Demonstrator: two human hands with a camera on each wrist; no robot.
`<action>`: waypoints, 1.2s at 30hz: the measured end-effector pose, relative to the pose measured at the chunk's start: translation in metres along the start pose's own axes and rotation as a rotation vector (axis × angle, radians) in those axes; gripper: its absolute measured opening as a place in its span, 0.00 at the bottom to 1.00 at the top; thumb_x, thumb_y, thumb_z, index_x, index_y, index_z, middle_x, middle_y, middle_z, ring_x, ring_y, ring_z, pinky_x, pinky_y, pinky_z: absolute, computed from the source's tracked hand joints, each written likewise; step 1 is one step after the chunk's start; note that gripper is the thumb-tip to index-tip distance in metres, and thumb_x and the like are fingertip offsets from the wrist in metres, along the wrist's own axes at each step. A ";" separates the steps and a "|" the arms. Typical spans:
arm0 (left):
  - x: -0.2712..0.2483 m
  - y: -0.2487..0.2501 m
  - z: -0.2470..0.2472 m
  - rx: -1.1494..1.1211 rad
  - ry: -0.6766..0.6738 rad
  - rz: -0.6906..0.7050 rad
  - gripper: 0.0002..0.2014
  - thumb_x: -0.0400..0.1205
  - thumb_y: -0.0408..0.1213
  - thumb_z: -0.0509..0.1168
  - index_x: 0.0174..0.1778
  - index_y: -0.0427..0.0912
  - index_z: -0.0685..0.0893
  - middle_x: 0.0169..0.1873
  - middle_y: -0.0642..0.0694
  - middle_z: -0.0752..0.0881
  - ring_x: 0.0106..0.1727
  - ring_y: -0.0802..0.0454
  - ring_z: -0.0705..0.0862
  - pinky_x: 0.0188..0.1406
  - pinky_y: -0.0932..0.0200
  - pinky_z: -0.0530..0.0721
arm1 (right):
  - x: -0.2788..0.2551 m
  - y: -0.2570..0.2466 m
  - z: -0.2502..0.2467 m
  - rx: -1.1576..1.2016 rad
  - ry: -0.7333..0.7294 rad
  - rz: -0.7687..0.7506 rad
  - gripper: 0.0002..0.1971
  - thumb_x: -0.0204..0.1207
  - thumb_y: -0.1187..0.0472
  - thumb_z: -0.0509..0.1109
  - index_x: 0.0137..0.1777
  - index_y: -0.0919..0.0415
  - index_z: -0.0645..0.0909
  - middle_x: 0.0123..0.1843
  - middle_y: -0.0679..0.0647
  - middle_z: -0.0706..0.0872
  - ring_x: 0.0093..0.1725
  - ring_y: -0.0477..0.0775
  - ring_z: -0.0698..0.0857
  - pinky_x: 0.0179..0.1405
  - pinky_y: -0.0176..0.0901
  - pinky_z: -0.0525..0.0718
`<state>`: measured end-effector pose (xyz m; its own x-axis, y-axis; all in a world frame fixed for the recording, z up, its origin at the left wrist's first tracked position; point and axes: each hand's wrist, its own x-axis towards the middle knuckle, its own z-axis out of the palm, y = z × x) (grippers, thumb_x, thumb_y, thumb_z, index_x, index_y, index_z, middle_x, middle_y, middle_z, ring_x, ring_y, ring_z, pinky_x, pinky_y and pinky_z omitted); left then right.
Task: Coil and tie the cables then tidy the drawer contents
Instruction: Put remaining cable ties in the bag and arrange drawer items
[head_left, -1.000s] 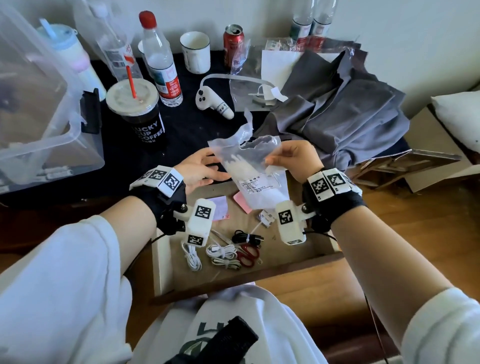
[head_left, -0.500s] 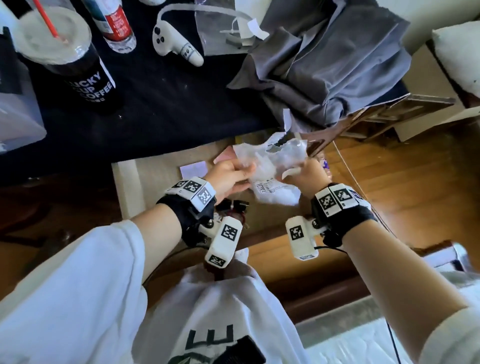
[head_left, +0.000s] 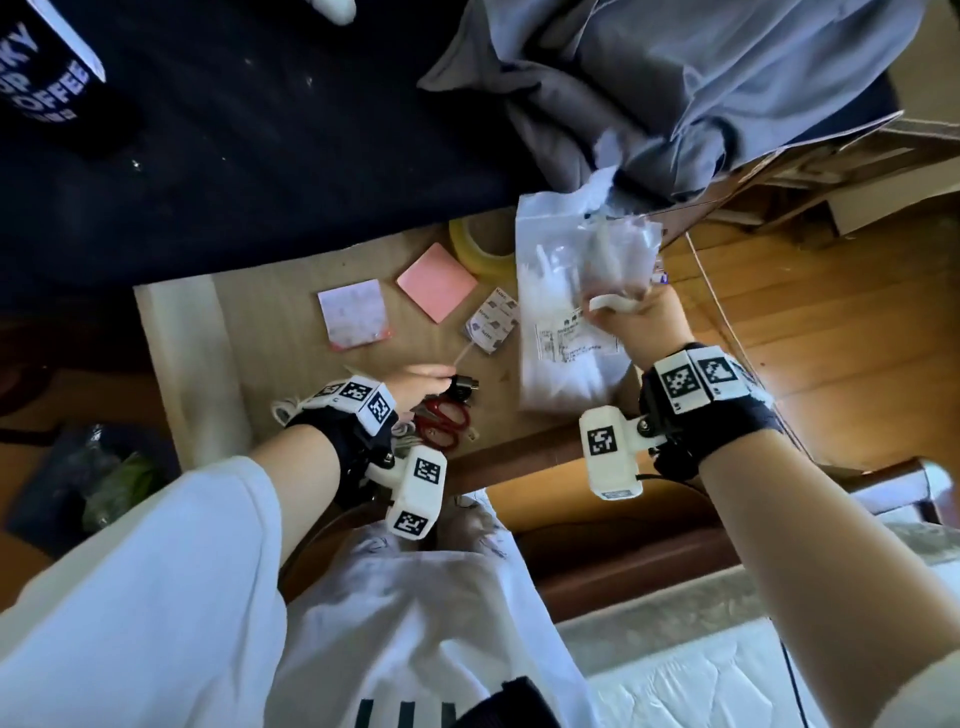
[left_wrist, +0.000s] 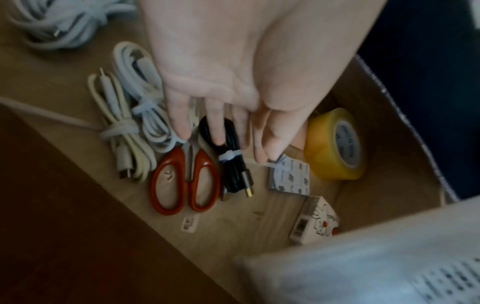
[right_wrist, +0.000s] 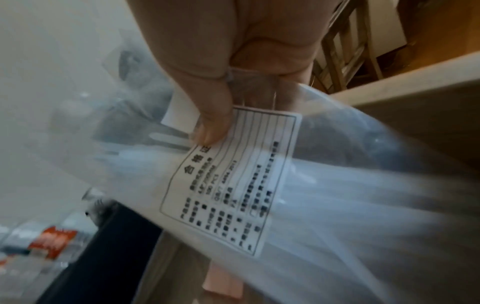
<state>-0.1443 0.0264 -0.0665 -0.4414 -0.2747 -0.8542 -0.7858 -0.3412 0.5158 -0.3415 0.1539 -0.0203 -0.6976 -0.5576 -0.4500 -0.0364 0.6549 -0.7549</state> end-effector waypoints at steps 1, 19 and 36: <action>0.005 -0.002 0.001 0.016 0.035 -0.002 0.20 0.86 0.28 0.55 0.75 0.38 0.73 0.69 0.39 0.78 0.59 0.51 0.74 0.23 0.79 0.73 | 0.004 0.003 0.005 -0.068 -0.037 0.029 0.02 0.72 0.70 0.72 0.42 0.65 0.85 0.33 0.46 0.86 0.34 0.43 0.83 0.33 0.32 0.77; 0.009 -0.032 -0.046 0.072 0.188 -0.036 0.16 0.84 0.30 0.59 0.68 0.40 0.79 0.58 0.43 0.79 0.49 0.54 0.81 0.14 0.67 0.75 | 0.029 0.008 0.058 -0.494 -0.005 0.176 0.19 0.82 0.63 0.60 0.72 0.65 0.71 0.65 0.67 0.81 0.65 0.66 0.79 0.56 0.47 0.76; -0.011 -0.046 -0.088 -0.651 0.325 0.095 0.01 0.82 0.33 0.64 0.45 0.43 0.79 0.39 0.48 0.89 0.52 0.44 0.84 0.53 0.47 0.80 | 0.070 -0.050 0.169 -0.507 -0.433 -0.219 0.39 0.69 0.41 0.71 0.77 0.59 0.65 0.74 0.58 0.69 0.74 0.56 0.69 0.74 0.50 0.68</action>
<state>-0.0649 -0.0341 -0.0757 -0.2643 -0.5481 -0.7936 -0.2892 -0.7399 0.6073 -0.2676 -0.0037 -0.0949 -0.2925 -0.7879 -0.5419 -0.5463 0.6028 -0.5816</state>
